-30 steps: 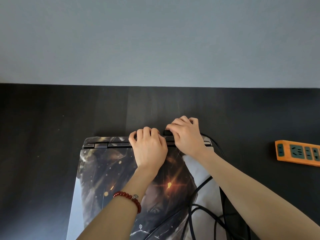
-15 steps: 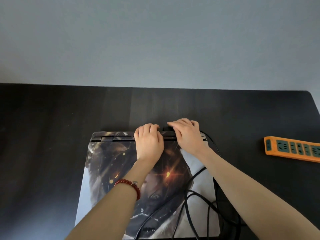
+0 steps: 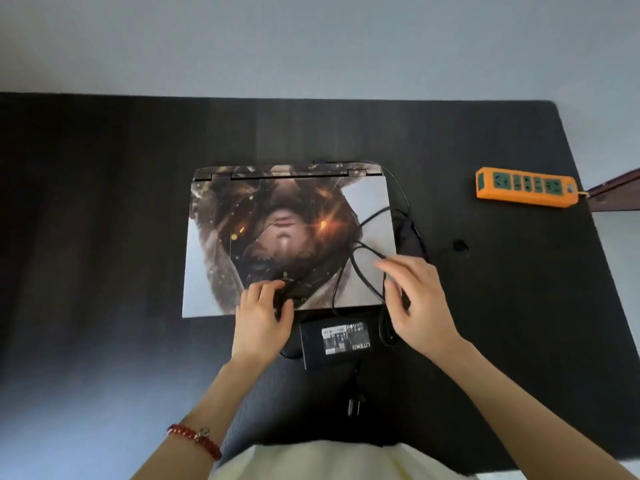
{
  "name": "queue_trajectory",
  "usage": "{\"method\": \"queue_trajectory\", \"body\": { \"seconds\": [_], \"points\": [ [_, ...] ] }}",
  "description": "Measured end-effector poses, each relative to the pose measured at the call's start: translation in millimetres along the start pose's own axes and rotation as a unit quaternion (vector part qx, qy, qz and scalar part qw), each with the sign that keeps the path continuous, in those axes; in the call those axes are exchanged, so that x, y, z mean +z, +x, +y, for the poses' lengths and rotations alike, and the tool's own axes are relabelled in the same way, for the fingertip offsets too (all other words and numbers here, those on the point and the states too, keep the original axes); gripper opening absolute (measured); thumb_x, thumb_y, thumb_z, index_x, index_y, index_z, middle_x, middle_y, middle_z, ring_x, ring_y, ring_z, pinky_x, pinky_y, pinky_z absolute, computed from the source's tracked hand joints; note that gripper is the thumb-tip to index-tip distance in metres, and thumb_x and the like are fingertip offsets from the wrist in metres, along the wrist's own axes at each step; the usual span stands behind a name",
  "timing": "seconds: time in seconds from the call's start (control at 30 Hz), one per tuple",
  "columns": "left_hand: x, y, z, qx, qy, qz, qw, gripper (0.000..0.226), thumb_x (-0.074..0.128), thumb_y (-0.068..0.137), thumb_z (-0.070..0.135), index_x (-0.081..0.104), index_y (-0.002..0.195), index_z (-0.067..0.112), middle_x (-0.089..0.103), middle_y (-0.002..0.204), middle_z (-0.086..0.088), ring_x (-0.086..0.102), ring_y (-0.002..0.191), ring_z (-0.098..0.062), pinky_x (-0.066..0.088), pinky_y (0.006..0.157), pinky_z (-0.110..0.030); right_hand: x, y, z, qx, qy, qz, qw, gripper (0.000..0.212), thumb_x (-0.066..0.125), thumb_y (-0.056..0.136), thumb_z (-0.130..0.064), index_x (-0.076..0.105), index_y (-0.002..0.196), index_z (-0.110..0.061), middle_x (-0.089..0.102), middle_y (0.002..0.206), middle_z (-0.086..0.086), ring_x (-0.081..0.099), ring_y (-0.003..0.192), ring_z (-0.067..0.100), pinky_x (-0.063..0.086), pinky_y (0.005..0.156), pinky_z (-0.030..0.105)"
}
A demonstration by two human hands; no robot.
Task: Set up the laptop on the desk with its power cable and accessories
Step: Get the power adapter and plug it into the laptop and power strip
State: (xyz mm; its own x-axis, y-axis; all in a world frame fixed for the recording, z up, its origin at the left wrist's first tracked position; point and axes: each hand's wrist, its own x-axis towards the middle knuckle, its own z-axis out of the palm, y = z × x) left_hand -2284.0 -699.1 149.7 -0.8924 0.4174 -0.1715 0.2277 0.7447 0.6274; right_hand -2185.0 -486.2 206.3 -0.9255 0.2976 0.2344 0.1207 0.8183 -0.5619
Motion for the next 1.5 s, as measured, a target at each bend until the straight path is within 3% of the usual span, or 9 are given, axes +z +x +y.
{"method": "queue_trajectory", "body": {
  "seconds": [0.2, 0.37, 0.6, 0.77, 0.9, 1.07, 1.2, 1.37, 1.5],
  "points": [
    [2.1, -32.3, -6.5, -0.062, -0.048, -0.052, 0.996, 0.039, 0.057, 0.087, 0.01, 0.048, 0.125, 0.006, 0.049, 0.12, -0.012, 0.051, 0.107, -0.029, 0.043, 0.094, -0.036, -1.9, -70.5, -4.9, -0.055, -0.121, -0.083, 0.988, 0.031, 0.048, 0.085, -0.016, 0.062, 0.111, -0.008, 0.062, 0.114, 0.011, 0.053, 0.112, 0.022, 0.045, 0.096, 0.045],
    [6.8, -33.0, 4.0, -0.095, -0.078, -0.056, 0.991, 0.052, 0.06, 0.085, 0.011, 0.038, 0.132, 0.006, 0.04, 0.13, -0.014, 0.052, 0.106, -0.031, 0.042, 0.091, -0.035, -6.1, -84.7, 0.6, 0.005, -0.179, -0.12, 0.976, 0.064, 0.066, 0.08, -0.022, 0.036, 0.136, -0.013, 0.041, 0.142, 0.013, 0.03, 0.135, 0.023, 0.024, 0.111, 0.047],
    [14.9, -37.7, 2.3, -0.075, -0.05, -0.092, 0.992, 0.053, 0.065, 0.083, 0.016, 0.044, 0.131, 0.009, 0.041, 0.131, -0.013, 0.052, 0.111, -0.031, 0.042, 0.095, -0.036, 16.3, -117.6, 4.6, -0.219, -0.3, -0.387, 0.844, 0.075, 0.073, 0.069, -0.042, 0.039, 0.135, -0.031, 0.036, 0.148, 0.01, 0.028, 0.138, 0.032, 0.022, 0.102, 0.065],
    [23.2, -49.7, -7.1, 0.001, -0.014, -0.163, 0.987, 0.083, 0.076, 0.072, 0.03, 0.03, 0.139, 0.02, 0.022, 0.142, -0.009, 0.025, 0.13, -0.027, 0.03, 0.109, -0.041, 31.0, -107.1, 2.8, -0.178, -0.315, -0.392, 0.846, 0.051, 0.078, 0.063, -0.042, 0.055, 0.107, -0.028, 0.05, 0.135, 0.011, 0.043, 0.13, 0.03, 0.03, 0.103, 0.062],
    [35.7, -54.2, -5.7, 0.061, 0.129, -0.199, 0.97, 0.1, 0.076, 0.06, 0.055, 0.02, 0.14, 0.032, 0.006, 0.146, -0.01, 0.014, 0.132, -0.031, 0.026, 0.108, -0.05, 18.7, -114.5, 13.4, -0.205, -0.298, -0.39, 0.847, 0.048, 0.072, 0.069, -0.047, 0.054, 0.108, -0.027, 0.053, 0.132, 0.007, 0.045, 0.128, 0.027, 0.031, 0.103, 0.06],
    [62.3, -59.7, 18.0, 0.093, 0.203, -0.163, 0.961, 0.102, 0.071, 0.061, 0.062, 0.023, 0.141, 0.023, 0.013, 0.143, -0.016, 0.02, 0.13, -0.031, 0.03, 0.105, -0.043, -16.8, -130.8, 32.9, -0.15, -0.252, -0.401, 0.868, 0.048, 0.07, 0.075, -0.04, 0.053, 0.117, -0.026, 0.052, 0.136, 0.0, 0.039, 0.133, 0.025, 0.036, 0.106, 0.051],
    [77.5, -62.2, 45.1, 0.069, 0.055, -0.201, 0.976, 0.096, 0.074, 0.06, 0.053, 0.033, 0.135, 0.011, 0.012, 0.138, -0.008, 0.022, 0.132, -0.027, 0.033, 0.106, -0.037, -36.3, -135.9, 47.6, -0.054, -0.21, -0.347, 0.912, 0.05, 0.056, 0.087, -0.036, 0.042, 0.133, -0.022, 0.041, 0.145, -0.003, 0.024, 0.14, 0.016, 0.01, 0.113, 0.037],
    [77.3, -53.9, 86.0, 0.063, -0.039, -0.193, 0.978, 0.089, 0.076, 0.058, 0.049, 0.041, 0.129, 0.009, 0.015, 0.134, 0.001, 0.025, 0.131, -0.021, 0.03, 0.108, -0.027, -87.0, -103.5, 64.4, 0.192, -0.066, -0.106, 0.973, 0.038, 0.059, 0.086, -0.019, 0.049, 0.123, -0.014, 0.059, 0.119, 0.005, 0.045, 0.121, 0.023, 0.036, 0.097, 0.029],
    [72.1, -25.6, 137.4, 0.081, -0.069, -0.147, 0.983, 0.073, 0.08, 0.059, 0.041, 0.049, 0.118, 0.01, 0.019, 0.119, 0.004, 0.028, 0.124, -0.019, 0.028, 0.101, -0.019, -138.0, -47.1, 97.5, 0.24, 0.03, 0.013, 0.97, 0.039, 0.056, 0.089, -0.013, 0.04, 0.124, -0.01, 0.06, 0.116, 0.014, 0.054, 0.111, 0.025, 0.045, 0.092, 0.033]
  ]
}}
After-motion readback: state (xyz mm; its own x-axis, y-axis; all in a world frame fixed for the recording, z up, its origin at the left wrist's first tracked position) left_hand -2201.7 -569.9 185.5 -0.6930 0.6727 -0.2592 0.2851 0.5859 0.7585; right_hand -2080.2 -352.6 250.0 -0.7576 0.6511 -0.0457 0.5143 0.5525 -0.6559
